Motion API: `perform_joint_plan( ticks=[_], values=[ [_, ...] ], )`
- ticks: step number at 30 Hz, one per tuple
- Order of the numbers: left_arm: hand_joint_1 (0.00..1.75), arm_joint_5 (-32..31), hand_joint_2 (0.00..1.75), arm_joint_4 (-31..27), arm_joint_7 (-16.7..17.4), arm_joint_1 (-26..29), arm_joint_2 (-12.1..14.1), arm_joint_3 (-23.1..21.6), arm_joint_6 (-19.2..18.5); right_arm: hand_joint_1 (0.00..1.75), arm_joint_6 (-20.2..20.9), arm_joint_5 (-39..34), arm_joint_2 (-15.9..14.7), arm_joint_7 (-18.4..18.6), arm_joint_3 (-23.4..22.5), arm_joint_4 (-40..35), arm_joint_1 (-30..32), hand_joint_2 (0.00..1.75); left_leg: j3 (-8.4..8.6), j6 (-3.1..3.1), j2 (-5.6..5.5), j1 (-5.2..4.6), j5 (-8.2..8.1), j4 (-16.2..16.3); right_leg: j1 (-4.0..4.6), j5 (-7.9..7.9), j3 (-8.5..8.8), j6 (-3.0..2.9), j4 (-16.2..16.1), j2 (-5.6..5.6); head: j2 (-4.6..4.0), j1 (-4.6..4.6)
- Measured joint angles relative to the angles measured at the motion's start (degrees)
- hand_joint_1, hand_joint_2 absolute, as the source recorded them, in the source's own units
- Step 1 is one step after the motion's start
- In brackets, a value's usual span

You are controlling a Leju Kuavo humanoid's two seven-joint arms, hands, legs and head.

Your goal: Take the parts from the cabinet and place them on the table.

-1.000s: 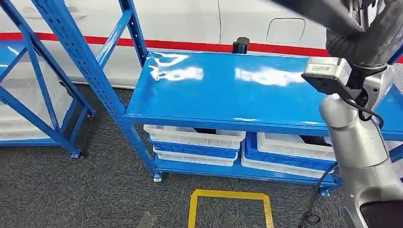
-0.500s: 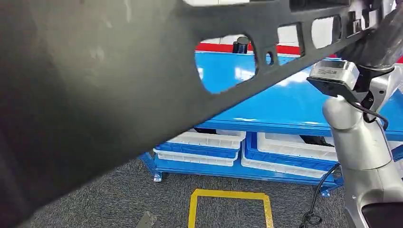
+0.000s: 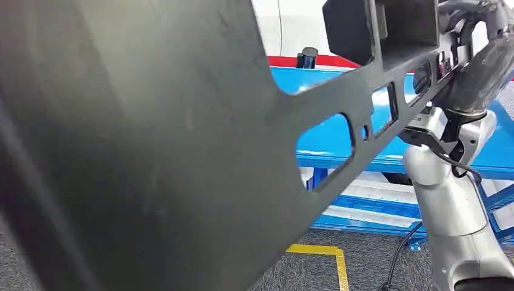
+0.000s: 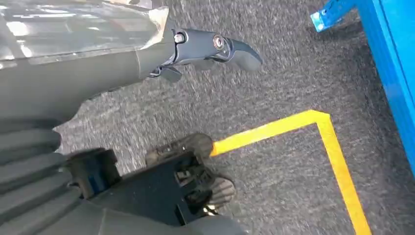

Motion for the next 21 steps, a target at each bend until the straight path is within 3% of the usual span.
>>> perform_joint_plan(
  ticks=[5,8,9,10,11,13,14,15,16,18,19,20,21],
  values=[
    [0.0,0.81,1.75,0.02,0.15,0.18,0.31,0.52,0.09,1.75,-0.04,-1.94,0.35,-1.62,-0.13,0.15,3.59,1.75,-0.14,0.38,0.0,-0.08,-0.23,0.26,-0.34,-0.01,0.01,0.04,0.0,0.0,0.0,-0.02],
    [0.0,1.05,1.75,0.02,0.15,0.26,0.41,0.94,0.07,1.75,-0.04,-2.07,0.92,-1.77,-0.13,0.17,4.78,1.75,-0.04,0.89,0.01,-0.21,-0.1,-0.03,-0.38,0.23,0.19,0.46,-0.46,0.02,0.0,-0.09],
    [0.0,1.05,1.75,0.02,0.13,0.27,0.42,1.0,0.07,1.75,-0.04,-2.07,0.92,-1.77,-0.17,0.17,4.99,1.75,0.64,1.33,0.15,0.52,0.52,-1.04,-0.03,0.0,-0.03,0.57,-0.17,0.0,0.0,0.04],
    [0.0,1.05,1.75,0.02,0.11,0.3,0.37,1.11,0.02,1.75,-0.09,-2.05,0.98,-1.88,-0.28,0.17,5.22,1.75,0.92,1.56,0.3,0.54,0.79,-1.44,-0.16,-0.91,-0.69,0.39,1.19,-0.01,0.0,0.0],
    [0.0,1.05,1.75,0.02,0.09,0.29,0.37,1.18,0.0,1.75,-0.09,-2.05,1.01,-1.9,-0.33,0.17,5.24,1.75,0.88,1.71,0.32,0.62,0.87,-1.44,-0.05,-2.79,-2.24,-0.11,4.48,-0.01,0.0,0.15],
    [0.0,1.07,1.75,0.02,0.07,0.36,0.31,1.2,0.0,1.75,-0.09,-2.05,1.09,-1.92,-0.44,0.26,5.8,1.75,0.8,1.72,0.33,0.62,0.79,-1.44,-0.05,-6.42,-6.55,-0.55,13.68,0.0,0.0,0.18],
    [0.0,1.07,1.75,0.04,0.07,0.44,0.31,1.2,0.07,1.75,-0.09,-2.05,1.16,-1.92,-0.48,0.35,6.25,1.75,0.77,1.71,0.33,0.62,0.77,-1.42,-0.06,-7.05,-8.06,-0.33,16.82,-0.02,0.0,0.28],
    [0.0,1.11,1.75,0.07,0.07,0.5,0.31,1.2,0.15,1.75,-0.09,-2.05,1.25,-1.92,-0.48,0.48,6.55,1.75,0.78,1.66,0.32,0.65,0.68,-1.42,-0.2,-6.58,-8.37,0.12,17.25,-0.02,0.0,0.24],
    [0.0,1.11,1.75,0.09,0.07,0.54,0.31,1.2,0.15,1.75,-0.09,-2.05,1.31,-1.92,-0.5,0.59,6.59,1.75,0.8,1.52,0.31,0.78,0.6,-1.38,-0.42,-5.01,-7.1,0.86,14.66,-0.04,0.0,0.26],
    [0.0,1.14,1.75,0.13,0.09,0.53,0.31,1.2,0.15,1.75,-0.09,-2.01,1.4,-1.94,-0.66,0.63,6.57,1.75,0.87,0.93,0.27,1.18,0.25,-1.03,-0.83,-1.12,-2.1,2.42,4.79,-0.17,0.0,0.22],
    [0.0,1.14,1.75,0.13,0.13,0.52,0.33,1.2,0.15,1.75,-0.09,-1.99,1.49,-1.94,-0.74,0.66,6.57,1.75,0.76,0.34,0.28,1.1,-0.13,-0.55,-1.08,-0.8,0.11,2.73,0.18,-0.43,0.0,0.37],
    [0.0,1.22,1.75,0.2,0.24,0.46,0.41,1.24,0.13,1.75,-0.09,-1.96,1.64,-1.97,-0.72,0.72,6.7,1.75,0.28,-0.15,0.18,1.09,-0.4,-0.35,-0.33,-0.38,0.81,1.76,1.48,0.5,0.0,0.33],
    [0.0,1.22,1.75,0.28,0.31,0.52,0.44,1.24,0.11,1.75,-0.22,-1.99,1.64,-1.99,-0.85,0.76,6.73,1.75,0.52,-0.42,0.12,0.88,-0.57,0.04,-0.45,-0.66,0.73,1.39,0.77,0.54,0.0,0.41]
  ],
)
